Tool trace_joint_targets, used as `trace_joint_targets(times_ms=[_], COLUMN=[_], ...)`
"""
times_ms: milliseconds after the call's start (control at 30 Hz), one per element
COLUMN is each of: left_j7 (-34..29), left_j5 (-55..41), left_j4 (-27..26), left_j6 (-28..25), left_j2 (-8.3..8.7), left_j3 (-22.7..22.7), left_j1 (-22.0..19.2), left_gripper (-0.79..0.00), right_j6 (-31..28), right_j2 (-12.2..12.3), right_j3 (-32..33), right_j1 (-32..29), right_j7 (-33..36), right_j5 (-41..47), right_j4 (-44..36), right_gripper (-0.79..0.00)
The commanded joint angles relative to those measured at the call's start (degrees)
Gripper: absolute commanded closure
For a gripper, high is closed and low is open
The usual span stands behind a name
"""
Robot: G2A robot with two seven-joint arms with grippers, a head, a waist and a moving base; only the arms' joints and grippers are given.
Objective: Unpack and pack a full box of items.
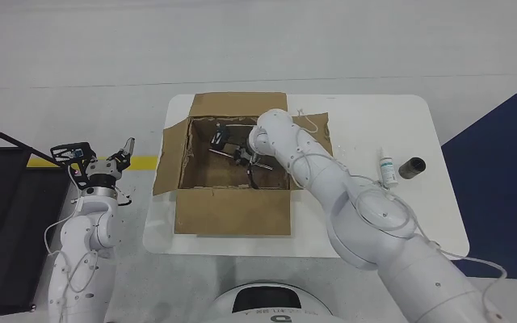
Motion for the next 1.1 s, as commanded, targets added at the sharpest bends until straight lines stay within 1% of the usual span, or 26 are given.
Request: trace_joint_targets(times_ms=[0, 100, 233, 333, 433, 533, 633, 700, 767, 800, 867, 933, 967, 1000, 1067], left_j7=[0.0, 0.0, 0.0, 0.0, 0.0, 0.0, 0.0, 0.0, 0.0, 0.0, 0.0, 0.0, 0.0, 0.0, 0.0], left_j5=[0.0, 0.0, 0.0, 0.0, 0.0, 0.0, 0.0, 0.0, 0.0, 0.0, 0.0, 0.0, 0.0, 0.0, 0.0], left_j4=[0.0, 0.0, 0.0, 0.0, 0.0, 0.0, 0.0, 0.0, 0.0, 0.0, 0.0, 0.0, 0.0, 0.0, 0.0], left_j6=[0.0, 0.0, 0.0, 0.0, 0.0, 0.0, 0.0, 0.0, 0.0, 0.0, 0.0, 0.0, 0.0, 0.0, 0.0], left_j2=[0.00, 0.00, 0.00, 0.00, 0.00, 0.00, 0.00, 0.00, 0.00, 0.00, 0.00, 0.00, 0.00, 0.00, 0.00], left_j3=[0.0, 0.0, 0.0, 0.0, 0.0, 0.0, 0.0, 0.0, 0.0, 0.0, 0.0, 0.0, 0.0, 0.0, 0.0], left_j1=[0.0, 0.0, 0.0, 0.0, 0.0, 0.0, 0.0, 0.0, 0.0, 0.0, 0.0, 0.0, 0.0, 0.0, 0.0], left_gripper=[-0.785, -0.785, -0.785, -0.785, -0.785, -0.785, -0.785, -0.785, -0.785, -0.785, -0.785, -0.785, -0.785, -0.785, -0.785], right_j6=[-0.3, 0.0, 2.5, 5.5, 8.6, 11.9, 13.3, 12.0, 8.8, 7.4, 6.3, 6.3, 6.3, 7.0, 8.4], right_j2=[0.5, 1.6, 3.5, 5.6, 8.4, 12.8, 18.3, 21.9, 25.1, 26.1, 27.6, 28.7, 29.0, 29.5, 30.2], right_j3=[0.2, 0.6, 1.4, 2.5, 4.3, 8.1, 14.8, 20.6, 27.3, 29.9, 34.4, 37.7, 38.7, 40.6, 43.0], right_j1=[0.4, 0.4, -0.3, -1.5, -3.5, -8.2, -16.5, -23.8, -32.3, -35.6, -41.2, -45.8, -47.1, -49.7, -53.3], right_j7=[-1.5, -3.1, -3.5, -3.3, -3.3, -2.9, 1.1, 4.4, 5.7, 5.0, 0.9, -5.9, -8.8, -14.2, -22.1], right_j5=[-0.8, -2.1, -4.2, -6.3, -9.0, -13.5, -18.8, -22.2, -25.2, -26.4, -29.4, -32.8, -33.9, -36.1, -39.3], right_j4=[-0.8, -2.5, -6.9, -12.5, -19.9, -33.1, -50.6, -62.9, -75.4, -79.6, -86.1, -90.5, -91.7, -93.2, -94.8], right_gripper=[0.000, 0.000, 0.000, 0.000, 0.000, 0.000, 0.000, 0.000, 0.000, 0.000, 0.000, 0.000, 0.000, 0.000, 0.000])
